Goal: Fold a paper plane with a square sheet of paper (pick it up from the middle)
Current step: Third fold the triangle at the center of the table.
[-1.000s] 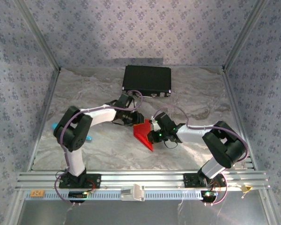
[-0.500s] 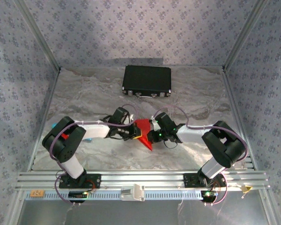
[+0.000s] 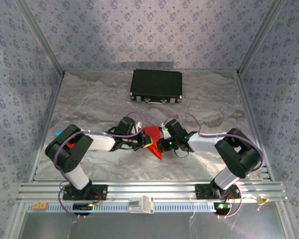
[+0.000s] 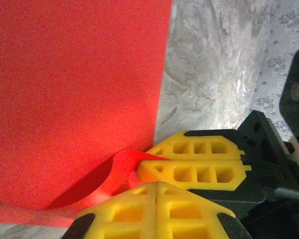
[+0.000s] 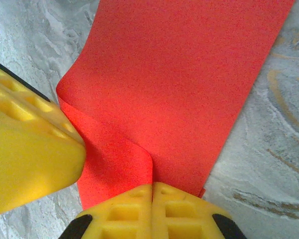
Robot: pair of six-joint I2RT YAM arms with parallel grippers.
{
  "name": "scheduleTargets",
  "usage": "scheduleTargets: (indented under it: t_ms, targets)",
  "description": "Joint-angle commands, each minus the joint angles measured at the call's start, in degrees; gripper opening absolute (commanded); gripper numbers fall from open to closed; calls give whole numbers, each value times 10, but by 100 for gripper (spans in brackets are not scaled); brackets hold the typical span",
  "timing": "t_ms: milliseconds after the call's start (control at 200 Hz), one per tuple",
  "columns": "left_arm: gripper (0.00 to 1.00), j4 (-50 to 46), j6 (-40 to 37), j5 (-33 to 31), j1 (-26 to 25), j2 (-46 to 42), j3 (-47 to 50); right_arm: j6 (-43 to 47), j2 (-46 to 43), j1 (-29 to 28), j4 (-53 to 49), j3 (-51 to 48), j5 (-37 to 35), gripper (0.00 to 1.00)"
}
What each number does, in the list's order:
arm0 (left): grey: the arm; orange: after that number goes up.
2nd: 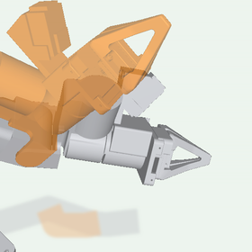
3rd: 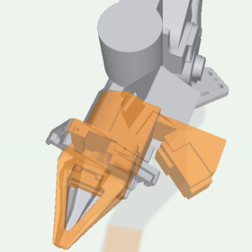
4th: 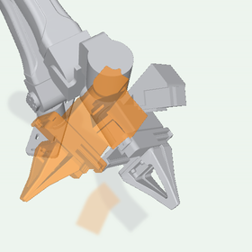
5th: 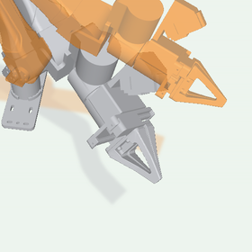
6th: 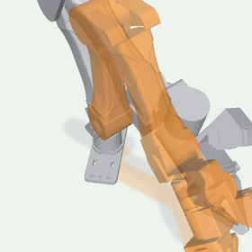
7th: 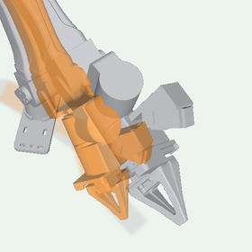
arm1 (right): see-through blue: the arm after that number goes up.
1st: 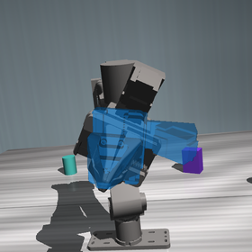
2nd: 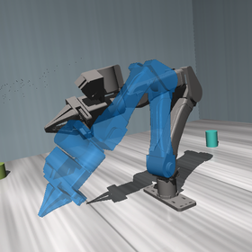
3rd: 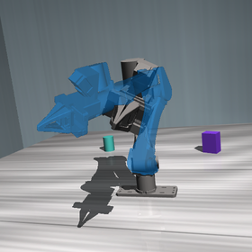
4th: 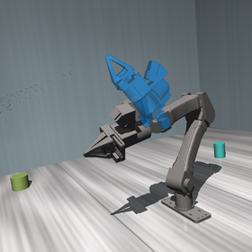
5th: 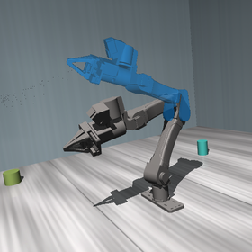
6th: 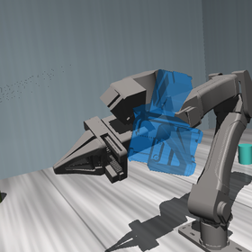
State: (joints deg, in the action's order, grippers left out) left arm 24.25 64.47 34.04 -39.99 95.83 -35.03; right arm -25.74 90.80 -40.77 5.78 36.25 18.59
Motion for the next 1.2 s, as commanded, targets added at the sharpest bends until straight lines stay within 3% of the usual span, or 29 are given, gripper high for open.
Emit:
scheduleTargets:
  t_ms: [0,660,795,909,1024,1109,1199]
  targets:
    - [0,10,5,2,1,11,3,-4,7,4,-22,-11,-20,0]
    - [0,-70,-51,-27,1,55,-11,-4,4,4,-24,-2,-9,0]
    - [0,-77,-56,-30,1,53,-11,-14,-16,8,-41,10,-11,13]
    - [0,-83,-60,-31,0,50,-13,-34,-59,24,-66,12,-21,34]
    - [0,-84,-62,-32,1,50,-14,-45,-105,36,-82,6,-9,42]
    - [0,-83,-62,-32,0,49,-14,-54,-122,37,-78,1,35,39]
    - [0,-83,-63,-32,1,50,-14,-64,-120,24,-71,2,82,28]
